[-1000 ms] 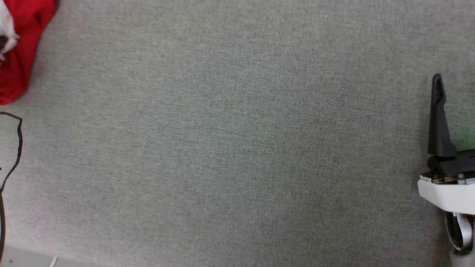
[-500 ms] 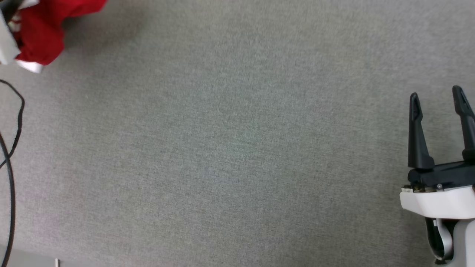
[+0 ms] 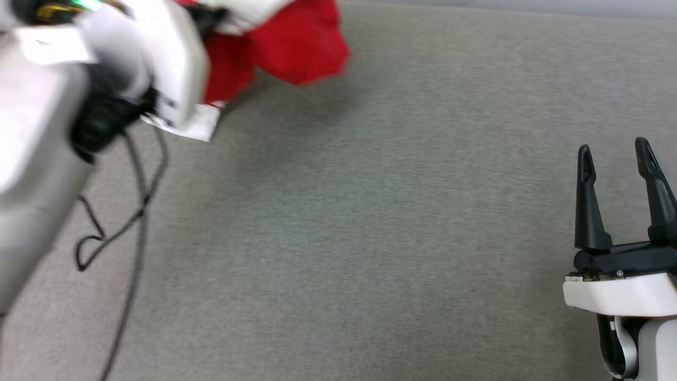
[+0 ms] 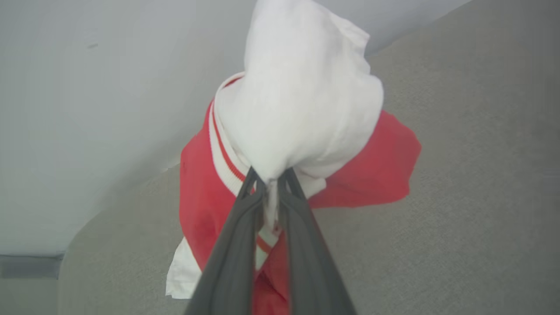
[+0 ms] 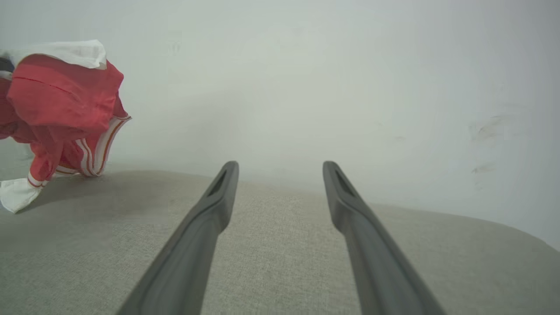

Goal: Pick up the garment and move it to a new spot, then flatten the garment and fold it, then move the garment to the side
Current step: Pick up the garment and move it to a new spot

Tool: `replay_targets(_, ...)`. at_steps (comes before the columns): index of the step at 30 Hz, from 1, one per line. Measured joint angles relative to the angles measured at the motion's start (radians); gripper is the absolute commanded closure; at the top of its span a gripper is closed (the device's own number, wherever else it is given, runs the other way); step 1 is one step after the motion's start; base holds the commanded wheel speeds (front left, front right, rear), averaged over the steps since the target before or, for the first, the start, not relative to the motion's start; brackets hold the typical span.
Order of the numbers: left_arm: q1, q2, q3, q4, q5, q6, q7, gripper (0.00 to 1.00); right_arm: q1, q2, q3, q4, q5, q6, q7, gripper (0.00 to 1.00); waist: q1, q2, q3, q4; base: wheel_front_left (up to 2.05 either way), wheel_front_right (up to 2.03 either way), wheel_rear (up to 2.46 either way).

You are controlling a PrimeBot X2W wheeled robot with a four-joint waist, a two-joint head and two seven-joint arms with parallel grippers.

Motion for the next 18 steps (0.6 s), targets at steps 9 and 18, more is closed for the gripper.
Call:
replay_targets(9,-0.013,-0.150,-0.237,-0.026,0.018,0.000,-0.031,1.00,-0.003,0.003,-0.003,0.014,0.058,0.000,0.000,0.00,0.0000,0.0000,-0.010,-0.106,0.00,0.00,0.00)
replay_targets(18,-0.031,-0.286,-0.451,0.049,-0.021,0.000,-0.126,1.00,-0.008,0.003,-0.014,0.016,0.095,0.000,0.000,0.00,0.0000,0.0000,0.011,-0.206,0.00,0.00,0.00)
